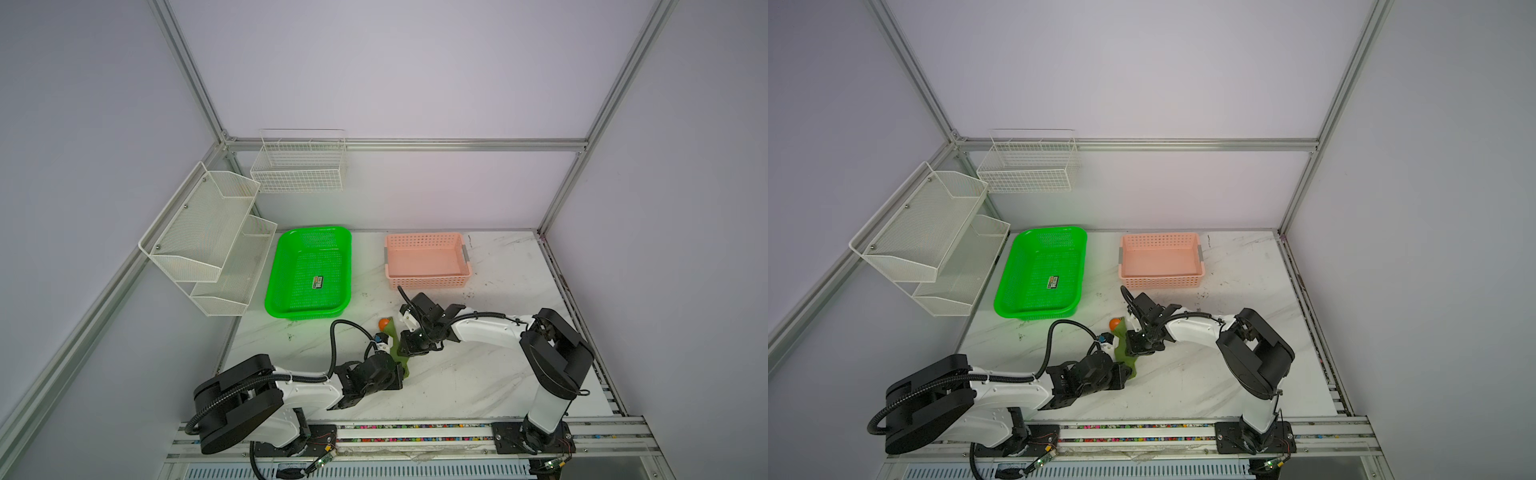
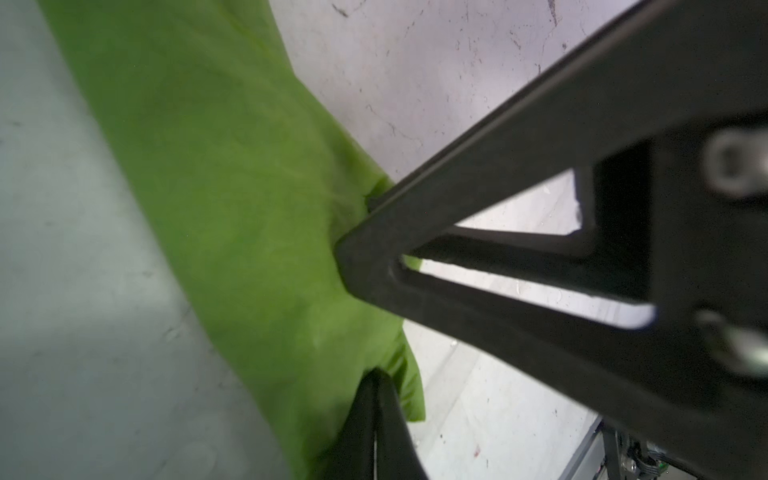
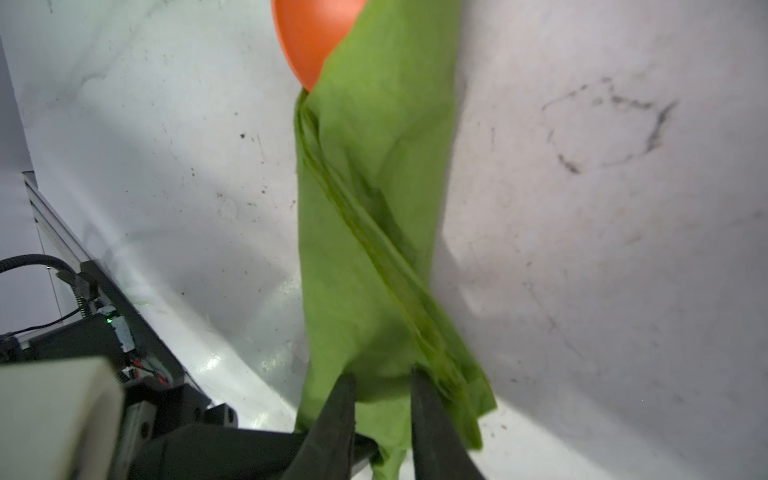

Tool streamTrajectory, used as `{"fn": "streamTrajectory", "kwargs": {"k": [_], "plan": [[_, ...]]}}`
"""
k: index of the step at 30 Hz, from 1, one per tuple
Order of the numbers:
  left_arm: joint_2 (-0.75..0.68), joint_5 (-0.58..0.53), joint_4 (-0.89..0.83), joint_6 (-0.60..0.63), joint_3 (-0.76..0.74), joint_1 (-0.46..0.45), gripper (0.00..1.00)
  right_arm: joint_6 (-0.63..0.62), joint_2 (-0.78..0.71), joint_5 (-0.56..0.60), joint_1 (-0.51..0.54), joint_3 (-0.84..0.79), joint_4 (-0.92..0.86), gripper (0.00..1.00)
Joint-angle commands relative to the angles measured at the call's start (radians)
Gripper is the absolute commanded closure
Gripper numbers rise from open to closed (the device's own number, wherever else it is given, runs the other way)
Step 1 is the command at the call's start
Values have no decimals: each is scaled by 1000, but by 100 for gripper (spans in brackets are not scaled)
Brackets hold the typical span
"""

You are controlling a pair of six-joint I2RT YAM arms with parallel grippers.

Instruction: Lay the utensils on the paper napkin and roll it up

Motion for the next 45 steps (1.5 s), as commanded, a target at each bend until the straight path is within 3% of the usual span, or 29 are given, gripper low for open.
{"fn": "streamTrajectory", "kwargs": {"k": [1,7,14,20,25,33,39,45], "plan": [[-1,-32,-224,-14,-63,3,93,3,32,1,-1,-41,36,73],[-91,-35,-223,-15,-86,3,90,2,70,16,-1,-64,55,73],[-331,-59,-241,-10,-131,3,73,3,93,40,-1,-72,60,82],[-630,-191,-360,27,-129,5,64,8,99,65,-1,-87,60,86],[-745,-296,-428,54,-115,39,56,16,99,76,0,-98,63,89],[-569,-72,-238,160,-75,245,54,23,88,78,4,-104,63,89],[-389,-19,-244,211,54,258,56,28,88,78,7,-105,69,90],[-335,82,-80,214,24,258,63,34,89,72,8,-107,76,93]]}}
